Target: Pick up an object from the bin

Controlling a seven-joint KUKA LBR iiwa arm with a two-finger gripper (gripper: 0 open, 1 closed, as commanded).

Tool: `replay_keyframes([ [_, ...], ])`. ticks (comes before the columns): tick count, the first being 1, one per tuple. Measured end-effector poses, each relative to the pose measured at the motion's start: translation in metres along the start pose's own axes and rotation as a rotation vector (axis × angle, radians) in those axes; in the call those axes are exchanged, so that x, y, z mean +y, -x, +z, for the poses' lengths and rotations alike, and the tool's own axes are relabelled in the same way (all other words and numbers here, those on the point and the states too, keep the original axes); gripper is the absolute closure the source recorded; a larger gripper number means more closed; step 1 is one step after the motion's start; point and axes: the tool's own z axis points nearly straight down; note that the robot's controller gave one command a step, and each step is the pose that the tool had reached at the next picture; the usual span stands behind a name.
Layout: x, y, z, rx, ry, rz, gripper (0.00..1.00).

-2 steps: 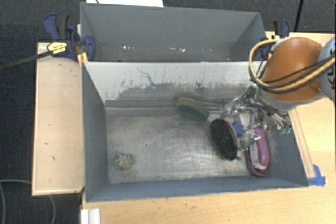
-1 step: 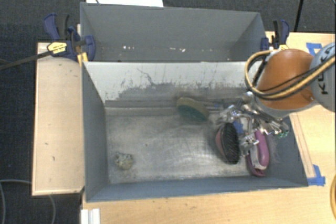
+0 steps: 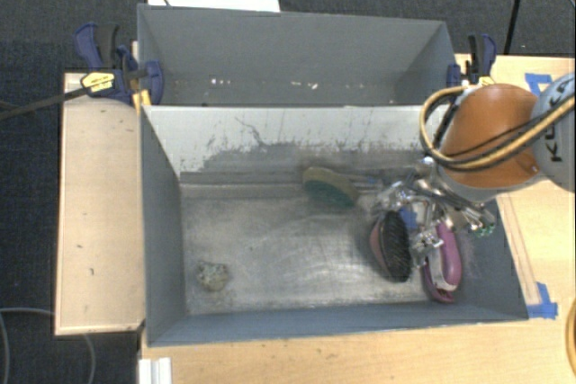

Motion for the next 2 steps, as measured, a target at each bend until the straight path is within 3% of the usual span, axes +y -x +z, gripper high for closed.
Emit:
replay_keyframes([
  [1, 0.0030, -0.0207, -0.1885, 0.002, 0.001, -0.368, 1.00],
  [2, 0.0039, -0.0215, -0.1852, 0.007, 0.007, -0.363, 0.00],
])
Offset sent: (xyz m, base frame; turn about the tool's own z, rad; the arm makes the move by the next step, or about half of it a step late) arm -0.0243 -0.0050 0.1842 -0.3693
